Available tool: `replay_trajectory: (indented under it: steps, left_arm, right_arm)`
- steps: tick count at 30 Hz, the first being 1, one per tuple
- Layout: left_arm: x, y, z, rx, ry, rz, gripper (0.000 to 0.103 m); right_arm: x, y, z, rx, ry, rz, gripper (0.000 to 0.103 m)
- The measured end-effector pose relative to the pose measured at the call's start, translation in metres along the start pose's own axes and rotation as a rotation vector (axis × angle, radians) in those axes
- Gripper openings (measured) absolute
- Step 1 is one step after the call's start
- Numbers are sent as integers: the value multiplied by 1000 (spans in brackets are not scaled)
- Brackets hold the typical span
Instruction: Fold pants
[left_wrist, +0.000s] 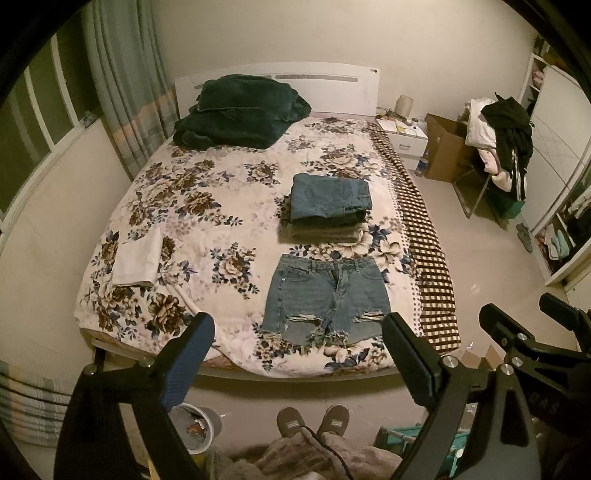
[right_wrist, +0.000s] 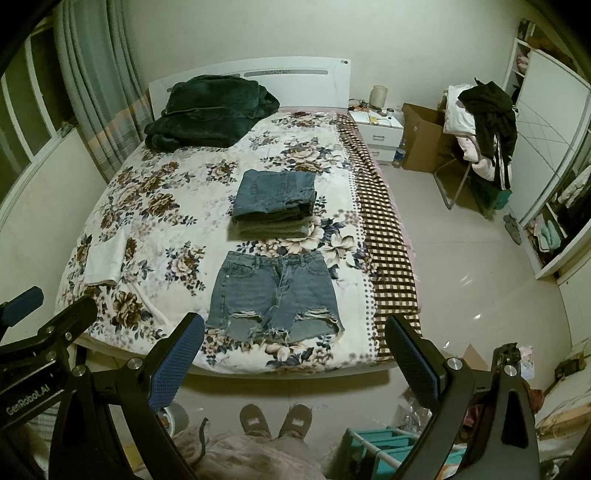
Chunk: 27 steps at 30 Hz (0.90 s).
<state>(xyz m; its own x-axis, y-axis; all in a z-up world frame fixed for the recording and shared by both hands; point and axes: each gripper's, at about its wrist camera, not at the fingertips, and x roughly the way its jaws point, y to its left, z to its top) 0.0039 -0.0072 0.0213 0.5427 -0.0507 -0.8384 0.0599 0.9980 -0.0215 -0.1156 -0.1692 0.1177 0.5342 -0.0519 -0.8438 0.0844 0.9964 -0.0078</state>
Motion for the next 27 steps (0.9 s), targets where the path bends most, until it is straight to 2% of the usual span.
replay_trajectory:
  steps: [8,27]
  left_arm:
    - [5,1,-1,8,-15,31,93]
    - [4,7,-6,0,-37,39,93]
  right_arm:
    - [5,3,6,-2,-2,-5,100]
    - [6,1,4,-2,-3,-6,100]
